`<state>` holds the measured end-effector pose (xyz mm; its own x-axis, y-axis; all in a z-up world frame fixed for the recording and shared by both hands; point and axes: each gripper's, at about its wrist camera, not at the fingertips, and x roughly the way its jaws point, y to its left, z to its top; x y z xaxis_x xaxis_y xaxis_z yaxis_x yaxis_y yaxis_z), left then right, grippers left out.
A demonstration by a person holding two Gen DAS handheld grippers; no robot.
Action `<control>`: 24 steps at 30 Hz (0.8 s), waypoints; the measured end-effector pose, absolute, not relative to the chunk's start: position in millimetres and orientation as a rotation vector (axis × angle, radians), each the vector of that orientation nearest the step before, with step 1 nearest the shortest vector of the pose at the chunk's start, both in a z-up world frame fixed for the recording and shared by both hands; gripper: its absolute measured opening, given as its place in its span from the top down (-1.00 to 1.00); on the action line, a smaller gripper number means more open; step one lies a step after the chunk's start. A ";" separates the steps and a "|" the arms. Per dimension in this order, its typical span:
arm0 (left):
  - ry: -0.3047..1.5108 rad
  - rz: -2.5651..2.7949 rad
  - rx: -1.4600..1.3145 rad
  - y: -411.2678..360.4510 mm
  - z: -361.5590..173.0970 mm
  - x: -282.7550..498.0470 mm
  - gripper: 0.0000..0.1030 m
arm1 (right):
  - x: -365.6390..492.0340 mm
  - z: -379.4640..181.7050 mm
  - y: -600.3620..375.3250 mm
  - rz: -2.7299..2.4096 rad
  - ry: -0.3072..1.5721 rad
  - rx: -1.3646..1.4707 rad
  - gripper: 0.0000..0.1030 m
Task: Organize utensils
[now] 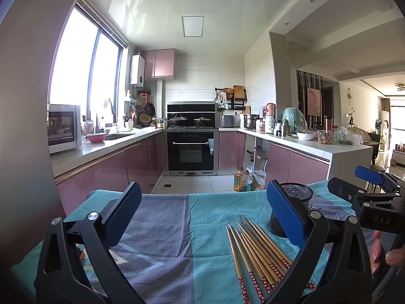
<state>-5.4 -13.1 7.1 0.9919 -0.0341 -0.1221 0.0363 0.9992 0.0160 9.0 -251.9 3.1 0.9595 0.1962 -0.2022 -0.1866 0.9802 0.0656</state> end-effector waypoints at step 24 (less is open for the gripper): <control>0.156 -0.053 0.028 -13.2 -1.5 3.5 -0.89 | 11.7 3.2 -254.6 0.200 0.225 0.050 -0.87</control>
<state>3.5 -13.2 -1.5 0.9865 -0.0506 -0.1556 0.0550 0.9982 0.0241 11.7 -254.6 3.2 0.9551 0.2021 -0.2168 -0.1910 0.9790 0.0715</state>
